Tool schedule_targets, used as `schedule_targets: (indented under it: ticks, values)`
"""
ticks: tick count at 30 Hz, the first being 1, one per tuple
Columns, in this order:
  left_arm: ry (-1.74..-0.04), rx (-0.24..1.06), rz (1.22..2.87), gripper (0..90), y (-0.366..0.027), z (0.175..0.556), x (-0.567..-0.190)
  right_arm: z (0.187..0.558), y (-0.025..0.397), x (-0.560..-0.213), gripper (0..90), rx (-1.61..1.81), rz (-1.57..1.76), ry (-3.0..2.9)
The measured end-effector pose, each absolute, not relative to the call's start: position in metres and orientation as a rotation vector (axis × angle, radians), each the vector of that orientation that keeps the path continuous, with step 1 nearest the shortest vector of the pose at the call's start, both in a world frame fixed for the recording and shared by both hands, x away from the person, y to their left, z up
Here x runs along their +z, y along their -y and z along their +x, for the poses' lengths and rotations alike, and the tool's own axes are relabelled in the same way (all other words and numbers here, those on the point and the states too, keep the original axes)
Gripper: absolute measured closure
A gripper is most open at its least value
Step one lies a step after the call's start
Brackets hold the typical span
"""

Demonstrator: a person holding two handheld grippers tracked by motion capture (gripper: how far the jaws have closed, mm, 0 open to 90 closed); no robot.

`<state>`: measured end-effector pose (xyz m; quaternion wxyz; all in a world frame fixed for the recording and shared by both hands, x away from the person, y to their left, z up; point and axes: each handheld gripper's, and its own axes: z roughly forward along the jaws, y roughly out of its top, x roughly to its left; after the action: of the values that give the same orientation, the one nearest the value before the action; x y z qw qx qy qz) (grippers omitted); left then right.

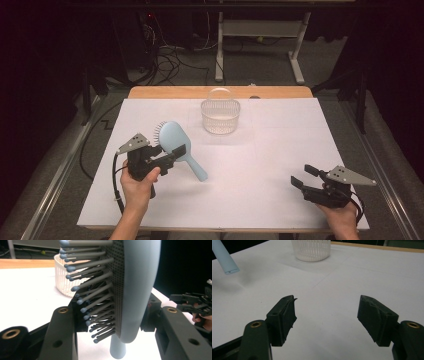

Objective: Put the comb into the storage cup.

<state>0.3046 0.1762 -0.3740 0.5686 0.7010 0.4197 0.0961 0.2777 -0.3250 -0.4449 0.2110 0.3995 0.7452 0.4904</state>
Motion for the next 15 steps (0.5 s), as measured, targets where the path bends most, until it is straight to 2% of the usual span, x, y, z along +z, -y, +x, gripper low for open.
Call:
schedule_targets:
  ticks: [15]
  values:
    - [-1.0, 0.237, 1.632, 52.6, -0.179, 0.316, -0.362, 0.274, 0.33, -0.452, 29.7, 1.397, 1.112, -2.038]
